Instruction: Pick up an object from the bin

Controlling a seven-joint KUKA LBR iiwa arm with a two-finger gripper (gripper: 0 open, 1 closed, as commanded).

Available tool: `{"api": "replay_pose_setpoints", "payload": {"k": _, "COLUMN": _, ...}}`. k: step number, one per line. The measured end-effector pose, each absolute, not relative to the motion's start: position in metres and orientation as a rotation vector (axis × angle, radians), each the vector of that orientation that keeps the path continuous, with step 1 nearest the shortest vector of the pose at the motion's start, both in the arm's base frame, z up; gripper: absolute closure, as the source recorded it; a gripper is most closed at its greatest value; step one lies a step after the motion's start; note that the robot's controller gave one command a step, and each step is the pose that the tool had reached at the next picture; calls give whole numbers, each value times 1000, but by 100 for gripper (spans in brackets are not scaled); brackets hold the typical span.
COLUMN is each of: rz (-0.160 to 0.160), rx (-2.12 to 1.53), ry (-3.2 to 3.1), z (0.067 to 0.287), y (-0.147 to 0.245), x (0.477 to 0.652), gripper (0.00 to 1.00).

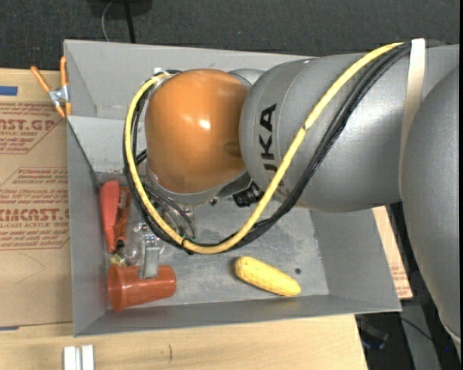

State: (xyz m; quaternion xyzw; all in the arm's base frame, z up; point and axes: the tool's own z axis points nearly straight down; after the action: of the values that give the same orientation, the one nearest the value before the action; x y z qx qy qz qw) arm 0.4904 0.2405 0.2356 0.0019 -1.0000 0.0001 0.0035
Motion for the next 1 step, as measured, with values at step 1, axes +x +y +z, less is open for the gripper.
{"api": "replay_pose_setpoints", "payload": {"k": 1, "rz": -2, "rx": 2, "ry": -3142, "z": 240, "y": 239, "x": 493, "gripper": 0}}
